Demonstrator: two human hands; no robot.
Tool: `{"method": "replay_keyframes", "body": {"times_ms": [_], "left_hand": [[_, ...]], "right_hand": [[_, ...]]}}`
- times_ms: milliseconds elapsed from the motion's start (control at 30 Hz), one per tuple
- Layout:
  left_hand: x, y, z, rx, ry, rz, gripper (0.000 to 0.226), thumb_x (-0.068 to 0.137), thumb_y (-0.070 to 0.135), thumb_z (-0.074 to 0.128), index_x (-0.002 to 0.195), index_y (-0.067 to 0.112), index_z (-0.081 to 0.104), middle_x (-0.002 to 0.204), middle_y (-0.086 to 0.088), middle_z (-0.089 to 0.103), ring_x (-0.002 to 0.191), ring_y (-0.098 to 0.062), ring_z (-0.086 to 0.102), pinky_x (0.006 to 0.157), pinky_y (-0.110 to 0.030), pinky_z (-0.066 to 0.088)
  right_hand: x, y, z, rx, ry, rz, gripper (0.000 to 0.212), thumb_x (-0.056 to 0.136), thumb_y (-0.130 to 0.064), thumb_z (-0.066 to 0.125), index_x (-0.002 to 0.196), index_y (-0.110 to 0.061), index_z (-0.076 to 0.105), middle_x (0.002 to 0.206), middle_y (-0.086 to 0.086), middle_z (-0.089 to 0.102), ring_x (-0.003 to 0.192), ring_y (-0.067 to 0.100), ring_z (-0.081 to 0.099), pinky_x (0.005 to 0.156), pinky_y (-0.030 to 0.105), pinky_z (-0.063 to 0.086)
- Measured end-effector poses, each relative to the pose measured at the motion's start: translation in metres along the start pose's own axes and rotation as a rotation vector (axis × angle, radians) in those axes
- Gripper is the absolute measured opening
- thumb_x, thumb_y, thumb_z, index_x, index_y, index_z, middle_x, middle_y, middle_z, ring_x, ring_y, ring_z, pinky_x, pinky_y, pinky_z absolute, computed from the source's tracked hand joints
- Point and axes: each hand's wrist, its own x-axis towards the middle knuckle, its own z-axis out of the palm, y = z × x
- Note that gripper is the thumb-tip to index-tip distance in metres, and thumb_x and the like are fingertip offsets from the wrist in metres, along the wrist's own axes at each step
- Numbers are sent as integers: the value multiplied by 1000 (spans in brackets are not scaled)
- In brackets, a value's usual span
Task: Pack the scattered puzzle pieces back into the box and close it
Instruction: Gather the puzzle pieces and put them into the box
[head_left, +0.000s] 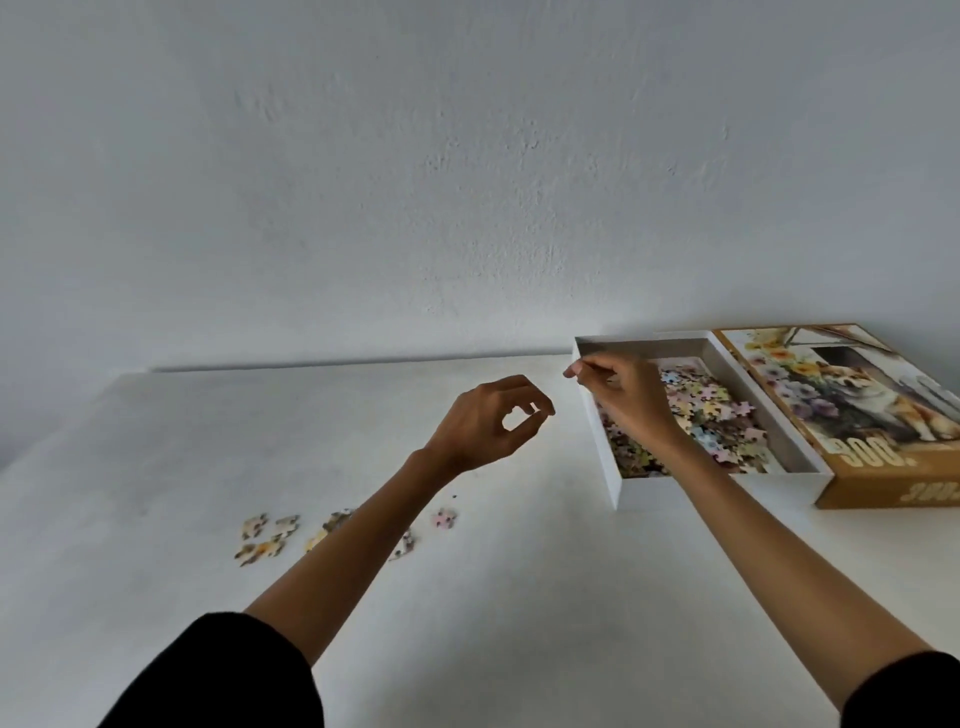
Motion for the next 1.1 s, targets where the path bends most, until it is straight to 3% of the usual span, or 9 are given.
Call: {"method": "replay_keyframes", "body": {"times_ms": [133, 400, 534, 667, 734, 900, 1100], "left_hand": [[-48, -22, -35, -4, 2, -95, 14, 87, 25, 53, 93, 27, 66, 97, 12, 65, 83, -1, 63, 75, -28, 53], [-143, -70, -73, -8, 16, -278, 20, 88, 35, 47, 97, 31, 64, 101, 10, 65, 92, -3, 61, 76, -36, 53], [-176, -82, -72, 21, -42, -294, 25, 86, 29, 52, 107, 21, 64, 111, 1, 63, 104, -18, 56, 82, -30, 47], [-192, -90, -70, 27, -49, -300, 37, 84, 37, 46, 111, 20, 63, 116, -2, 61, 109, -21, 54, 91, -32, 45], [-195, -91, -68, 37, -60, -294, 41, 84, 41, 42, 115, 21, 60, 118, -1, 59, 109, -19, 54, 91, -29, 41], [-194, -92, -70, 36, -88, -302, 40, 85, 39, 49, 120, 19, 57, 124, -2, 55, 113, -20, 52, 94, -31, 39], [-198, -99, -69, 99, 3, -330, 39, 79, 44, 64, 109, 20, 65, 119, 0, 58, 110, -19, 53, 96, -36, 41]], "right_hand": [[-18, -32, 51, 10, -45, 1, 16, 88, -22, 56, 86, -18, 71, 89, -1, 72, 84, 16, 62, 70, 24, 46], [-78, -71, 138, 1, -223, 44, 12, 81, -28, 64, 90, -24, 70, 89, 0, 67, 89, 16, 53, 75, 29, 44], [-104, -68, 150, -100, -242, 23, 32, 71, -33, 73, 101, -21, 70, 96, 0, 59, 94, 14, 45, 83, 30, 42], [-112, -70, 149, -131, -216, 36, 47, 68, -32, 75, 110, -14, 66, 104, 0, 54, 101, 12, 38, 87, 22, 35], [-116, -69, 148, -160, -191, 49, 44, 68, -30, 75, 108, -12, 67, 105, 3, 56, 101, 14, 39, 87, 22, 34], [-116, -69, 147, -113, -94, 79, 13, 72, -20, 74, 84, -14, 72, 90, 3, 64, 90, 20, 53, 77, 24, 39], [-116, -75, 146, -29, -107, 105, 12, 71, -16, 75, 75, -19, 63, 72, -7, 61, 76, 17, 56, 68, 27, 44]]}}
